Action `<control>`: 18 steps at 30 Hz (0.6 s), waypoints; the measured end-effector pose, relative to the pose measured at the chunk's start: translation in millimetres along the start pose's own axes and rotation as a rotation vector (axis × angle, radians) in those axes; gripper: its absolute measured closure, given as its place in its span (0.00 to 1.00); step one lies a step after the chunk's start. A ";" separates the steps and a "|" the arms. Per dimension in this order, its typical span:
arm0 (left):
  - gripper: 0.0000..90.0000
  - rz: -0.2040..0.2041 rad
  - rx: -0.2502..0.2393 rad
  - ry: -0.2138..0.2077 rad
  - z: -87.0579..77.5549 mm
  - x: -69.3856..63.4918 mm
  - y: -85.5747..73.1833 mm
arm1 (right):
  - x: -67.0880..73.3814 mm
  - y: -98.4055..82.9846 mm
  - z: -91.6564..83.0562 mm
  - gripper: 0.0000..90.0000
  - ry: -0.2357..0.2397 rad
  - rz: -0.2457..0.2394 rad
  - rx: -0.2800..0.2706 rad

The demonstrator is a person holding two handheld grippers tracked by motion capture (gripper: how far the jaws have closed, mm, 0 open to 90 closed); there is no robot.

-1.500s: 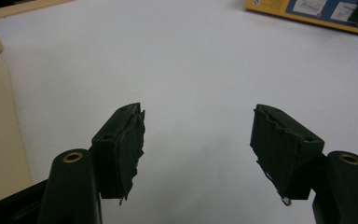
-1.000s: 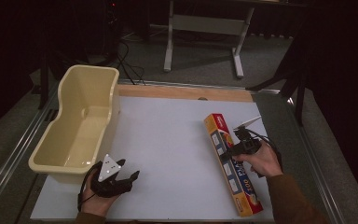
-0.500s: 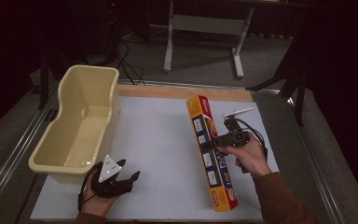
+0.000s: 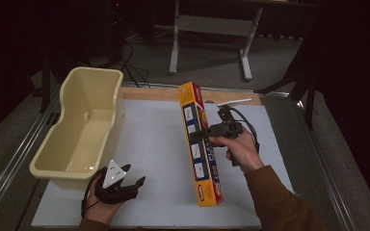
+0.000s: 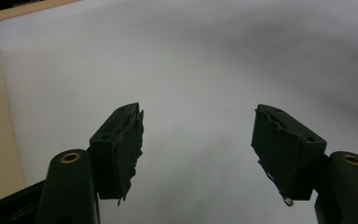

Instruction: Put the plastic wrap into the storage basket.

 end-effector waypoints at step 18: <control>0.37 0.004 -0.012 0.007 -1.8 0.9 0.8 | 48.0 48.1 21.7 0.46 0.103 0.014 -0.039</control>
Point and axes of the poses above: each handheld gripper's, and its own axes: z roughly forward along the jaws, y roughly out of its top, x roughly to its left, the point moved 7 cm from there along z, roughly forward along the jaws, and after that the axes turned 8 degrees about -y, right-handed, at the moved point
